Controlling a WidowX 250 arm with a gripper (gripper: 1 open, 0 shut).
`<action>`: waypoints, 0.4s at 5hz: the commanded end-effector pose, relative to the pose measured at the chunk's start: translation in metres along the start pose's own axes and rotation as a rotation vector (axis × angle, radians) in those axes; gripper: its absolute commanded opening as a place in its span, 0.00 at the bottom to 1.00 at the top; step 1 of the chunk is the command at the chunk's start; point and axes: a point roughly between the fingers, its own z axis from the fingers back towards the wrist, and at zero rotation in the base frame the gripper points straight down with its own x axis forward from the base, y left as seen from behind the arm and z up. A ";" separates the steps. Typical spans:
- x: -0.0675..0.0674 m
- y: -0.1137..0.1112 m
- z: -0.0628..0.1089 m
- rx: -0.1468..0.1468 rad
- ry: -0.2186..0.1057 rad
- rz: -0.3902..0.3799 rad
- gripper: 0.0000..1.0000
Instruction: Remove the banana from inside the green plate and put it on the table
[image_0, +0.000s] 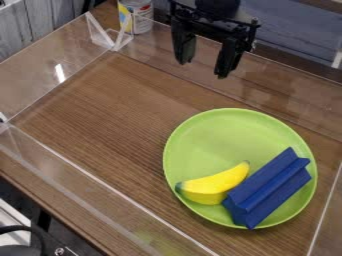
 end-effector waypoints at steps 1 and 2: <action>-0.002 -0.002 -0.011 -0.002 0.024 -0.005 1.00; -0.019 -0.017 -0.022 -0.025 0.032 -0.050 1.00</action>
